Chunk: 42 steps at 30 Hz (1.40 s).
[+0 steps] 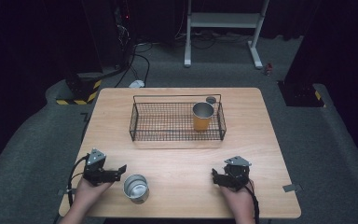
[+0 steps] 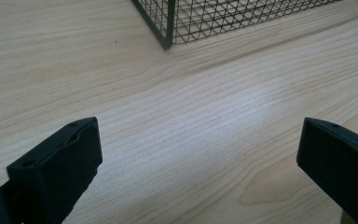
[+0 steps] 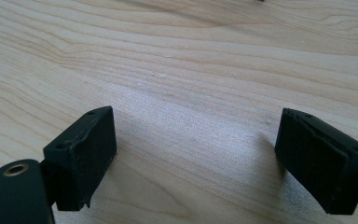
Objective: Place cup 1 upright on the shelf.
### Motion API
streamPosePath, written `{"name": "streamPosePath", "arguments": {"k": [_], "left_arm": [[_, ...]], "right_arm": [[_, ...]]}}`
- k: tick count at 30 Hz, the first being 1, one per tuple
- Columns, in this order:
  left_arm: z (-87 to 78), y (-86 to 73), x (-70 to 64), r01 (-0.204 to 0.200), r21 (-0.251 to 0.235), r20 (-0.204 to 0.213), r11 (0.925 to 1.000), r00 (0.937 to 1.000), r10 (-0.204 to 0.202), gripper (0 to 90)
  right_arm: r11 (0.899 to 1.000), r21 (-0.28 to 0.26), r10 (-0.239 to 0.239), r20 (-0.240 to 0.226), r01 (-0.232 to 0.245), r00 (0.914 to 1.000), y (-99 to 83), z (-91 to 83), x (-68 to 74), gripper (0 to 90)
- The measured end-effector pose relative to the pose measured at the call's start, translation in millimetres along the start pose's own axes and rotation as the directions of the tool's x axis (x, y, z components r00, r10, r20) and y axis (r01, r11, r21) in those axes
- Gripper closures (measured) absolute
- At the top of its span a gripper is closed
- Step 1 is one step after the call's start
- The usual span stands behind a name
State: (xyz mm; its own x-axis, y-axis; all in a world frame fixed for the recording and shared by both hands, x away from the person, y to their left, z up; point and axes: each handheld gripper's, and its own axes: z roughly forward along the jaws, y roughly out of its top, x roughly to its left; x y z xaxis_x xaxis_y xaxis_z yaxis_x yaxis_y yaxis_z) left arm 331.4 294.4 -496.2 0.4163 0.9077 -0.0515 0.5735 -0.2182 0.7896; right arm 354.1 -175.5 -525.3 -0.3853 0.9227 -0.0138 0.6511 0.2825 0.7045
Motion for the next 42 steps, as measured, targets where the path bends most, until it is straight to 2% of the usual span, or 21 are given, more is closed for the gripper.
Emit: {"name": "streamPosePath", "arguments": {"k": [5,8,11,13,21,31,34,37,42], "left_arm": [[-6.0,2.8,-1.6,0.003,-0.027,0.001,0.9996,1.0,-0.003,0.5],[-8.0,3.9,-1.8,-0.002,-0.016,-0.01,0.9999,0.9999,0.002,0.5],[-11.6,5.4,-1.7,-0.007,-0.023,-0.004,0.9997,1.0,0.007,0.5],[-13.8,6.3,-2.8,-0.002,-0.033,0.008,0.9995,1.0,0.002,0.5],[-18.3,11.3,-7.5,-0.024,-0.051,0.036,0.9984,0.999,0.026,0.6],[-26.6,17.1,-15.5,-0.024,-0.096,0.077,0.9951,0.9965,0.032,0.6],[-29.8,18.6,-18.4,-0.035,-0.103,0.084,0.9941,0.9955,0.044,0.6],[-33.4,19.7,-20.9,-0.029,-0.113,0.089,0.9932,0.9953,0.04,0.6],[-39.6,22.2,-23.6,-0.016,-0.14,0.125,0.9901,0.9916,0.034,0.6]], "right_arm": [[1.0,0.001,0.0,0.0,0.0,1.0,0.0,-0.1,0.0,12.5],[1.0,0.001,-0.001,0.0,0.001,1.0,0.1,-0.1,0.0,12.5],[1.0,0.0,-0.004,-0.002,0.004,1.0,0.2,0.2,-0.3,12.5],[1.0,0.001,-0.005,-0.002,0.005,1.0,0.3,0.1,-0.3,12.5],[1.0,0.0,0.0,0.0,0.0,1.0,0.7,0.7,-0.1,12.5],[1.0,-0.001,0.0,0.004,0.0,1.0,0.7,0.7,0.2,12.7],[1.0,-0.001,0.001,0.005,-0.001,1.0,0.7,0.7,0.2,12.6],[1.0,-0.001,0.0,0.005,0.0,1.0,0.7,0.7,0.3,12.7],[1.0,-0.002,0.0,0.008,0.0,1.0,0.6,0.7,0.5,12.9]]}}
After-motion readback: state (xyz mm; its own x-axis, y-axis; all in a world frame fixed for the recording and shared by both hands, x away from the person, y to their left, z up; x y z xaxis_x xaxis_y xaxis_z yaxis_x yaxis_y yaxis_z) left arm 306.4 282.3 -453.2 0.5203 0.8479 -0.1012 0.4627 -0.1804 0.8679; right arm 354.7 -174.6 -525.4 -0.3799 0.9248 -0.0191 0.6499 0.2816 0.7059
